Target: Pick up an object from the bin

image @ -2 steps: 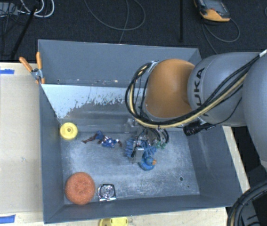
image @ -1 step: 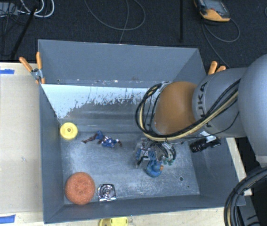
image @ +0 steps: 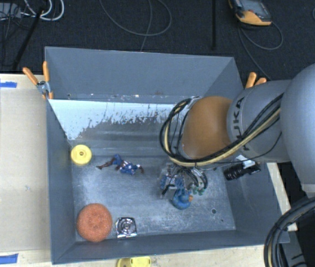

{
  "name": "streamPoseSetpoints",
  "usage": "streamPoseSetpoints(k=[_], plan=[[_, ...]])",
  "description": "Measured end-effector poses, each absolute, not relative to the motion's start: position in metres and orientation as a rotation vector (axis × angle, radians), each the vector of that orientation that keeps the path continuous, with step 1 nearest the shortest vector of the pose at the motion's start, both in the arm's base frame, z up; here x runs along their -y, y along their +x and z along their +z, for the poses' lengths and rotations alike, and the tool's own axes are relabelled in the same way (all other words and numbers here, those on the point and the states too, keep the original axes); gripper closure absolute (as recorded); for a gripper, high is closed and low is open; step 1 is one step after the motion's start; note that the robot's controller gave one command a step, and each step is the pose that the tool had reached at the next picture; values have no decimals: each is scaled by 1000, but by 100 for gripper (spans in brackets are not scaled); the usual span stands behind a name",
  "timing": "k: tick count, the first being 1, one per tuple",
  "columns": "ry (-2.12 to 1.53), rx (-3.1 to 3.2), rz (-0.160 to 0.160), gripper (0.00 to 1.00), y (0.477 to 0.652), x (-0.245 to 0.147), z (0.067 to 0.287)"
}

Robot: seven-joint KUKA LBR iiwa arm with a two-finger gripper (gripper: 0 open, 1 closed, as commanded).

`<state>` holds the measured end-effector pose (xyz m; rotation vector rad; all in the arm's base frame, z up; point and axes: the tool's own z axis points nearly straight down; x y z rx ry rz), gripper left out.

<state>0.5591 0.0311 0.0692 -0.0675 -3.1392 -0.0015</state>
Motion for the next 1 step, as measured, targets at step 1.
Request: streamPoseSetpoints(k=[1], plan=[[-70,3139,-2,100,559,-31,69]])
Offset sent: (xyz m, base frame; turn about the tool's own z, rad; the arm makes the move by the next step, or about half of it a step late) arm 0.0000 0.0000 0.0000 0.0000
